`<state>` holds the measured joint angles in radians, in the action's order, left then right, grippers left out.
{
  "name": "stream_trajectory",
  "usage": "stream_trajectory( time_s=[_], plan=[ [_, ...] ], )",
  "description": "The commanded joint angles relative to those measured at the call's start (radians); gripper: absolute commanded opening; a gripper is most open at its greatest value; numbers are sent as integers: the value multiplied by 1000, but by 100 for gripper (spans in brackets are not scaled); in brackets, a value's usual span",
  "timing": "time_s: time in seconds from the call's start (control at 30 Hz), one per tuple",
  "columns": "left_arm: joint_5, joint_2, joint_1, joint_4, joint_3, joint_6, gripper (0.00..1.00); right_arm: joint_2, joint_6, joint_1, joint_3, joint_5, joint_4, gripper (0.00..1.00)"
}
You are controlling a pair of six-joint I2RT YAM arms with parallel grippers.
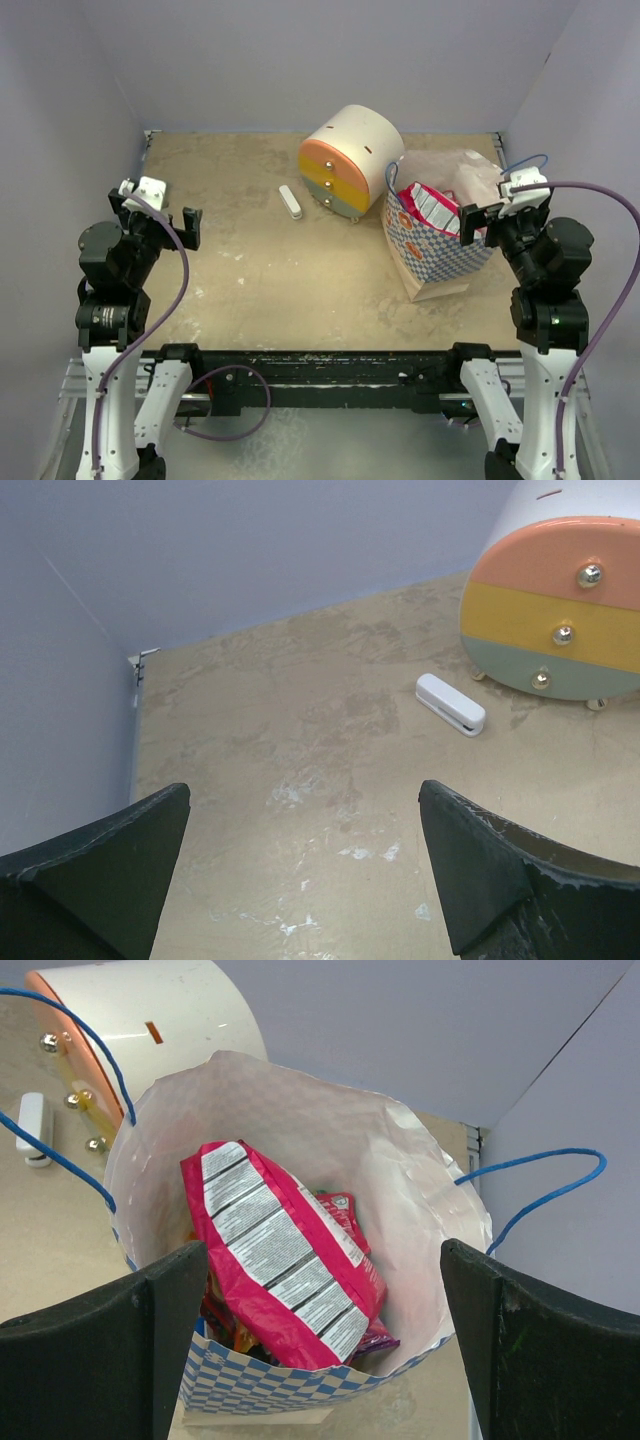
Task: Place the snacks into the paper bag
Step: Reset both arms
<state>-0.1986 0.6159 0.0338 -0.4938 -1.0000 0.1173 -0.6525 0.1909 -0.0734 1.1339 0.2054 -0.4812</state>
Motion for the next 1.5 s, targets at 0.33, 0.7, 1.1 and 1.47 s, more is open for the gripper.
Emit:
stream_trajectory(
  time_s=[0.33,0.7,1.1,1.47],
  plan=[
    [-45,-16,22,33,19,17,99,25,14,-11,3,-44,-27,100],
    [-58,-19,30,34,27,17,99,27,19,-9,-7,-34,-31,100],
    [-73,-20,35,35,33,17,99,31,16,-9,-12,-46,-35,100],
    [-80,-19,38,38,36,20,99,31,15,-9,-16,-54,-36,99]
  ],
)
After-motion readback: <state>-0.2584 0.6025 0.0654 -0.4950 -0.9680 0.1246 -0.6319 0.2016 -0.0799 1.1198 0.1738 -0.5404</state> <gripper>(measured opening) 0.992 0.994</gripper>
